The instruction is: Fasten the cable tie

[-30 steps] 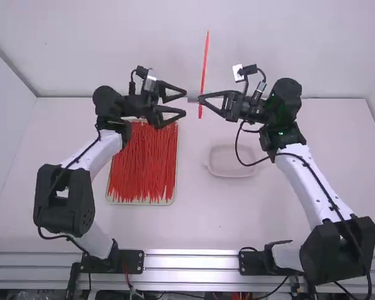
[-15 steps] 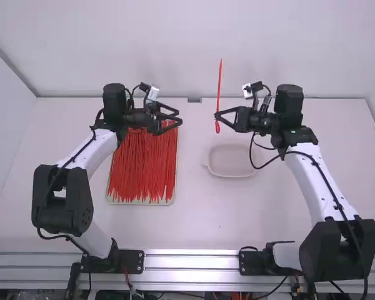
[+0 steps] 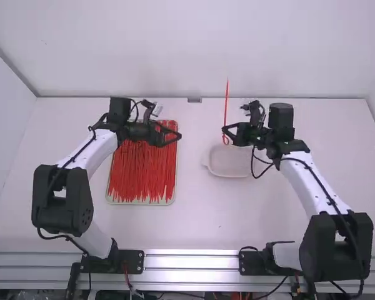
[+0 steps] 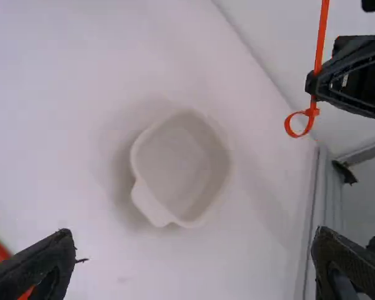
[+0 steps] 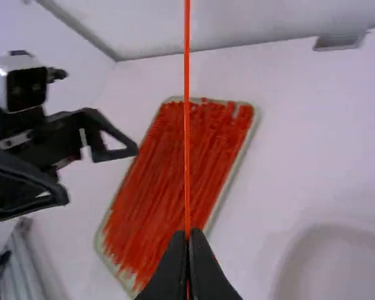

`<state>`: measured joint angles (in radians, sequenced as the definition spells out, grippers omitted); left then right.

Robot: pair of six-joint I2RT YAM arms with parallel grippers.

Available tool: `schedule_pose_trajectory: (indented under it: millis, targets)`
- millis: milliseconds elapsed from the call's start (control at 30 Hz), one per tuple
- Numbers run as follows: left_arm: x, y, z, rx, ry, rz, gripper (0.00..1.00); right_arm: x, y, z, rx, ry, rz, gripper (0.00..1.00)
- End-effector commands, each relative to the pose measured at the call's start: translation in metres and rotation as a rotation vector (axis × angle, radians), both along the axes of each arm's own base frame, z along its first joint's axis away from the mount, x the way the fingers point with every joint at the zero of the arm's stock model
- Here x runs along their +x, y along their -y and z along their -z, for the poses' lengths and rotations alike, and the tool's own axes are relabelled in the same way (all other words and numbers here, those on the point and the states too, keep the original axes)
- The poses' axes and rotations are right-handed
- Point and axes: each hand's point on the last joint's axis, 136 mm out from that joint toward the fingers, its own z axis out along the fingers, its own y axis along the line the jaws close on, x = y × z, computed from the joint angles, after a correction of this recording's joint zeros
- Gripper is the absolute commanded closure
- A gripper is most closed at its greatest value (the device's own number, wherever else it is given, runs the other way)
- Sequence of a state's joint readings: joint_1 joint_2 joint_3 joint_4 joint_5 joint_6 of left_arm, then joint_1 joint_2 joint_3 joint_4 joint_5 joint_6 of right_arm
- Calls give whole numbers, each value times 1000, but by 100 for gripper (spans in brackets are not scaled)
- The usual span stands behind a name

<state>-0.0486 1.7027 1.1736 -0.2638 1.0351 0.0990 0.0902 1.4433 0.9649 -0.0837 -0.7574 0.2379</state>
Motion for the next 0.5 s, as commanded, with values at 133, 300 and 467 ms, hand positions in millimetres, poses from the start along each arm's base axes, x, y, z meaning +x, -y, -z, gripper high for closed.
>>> schedule_pose_trajectory:
  millis: [133, 300, 467]
  targets:
    - [7, -18, 22, 145, -19, -75, 1, -1, 32, 52, -60, -71, 170, 100]
    - [8, -26, 33, 208, -47, -114, 1, -3, 55, 88, -108, -109, 319, 100]
    - [8, -30, 35, 220, -54, -124, 1, -8, 59, 110, -145, -101, 412, 100]
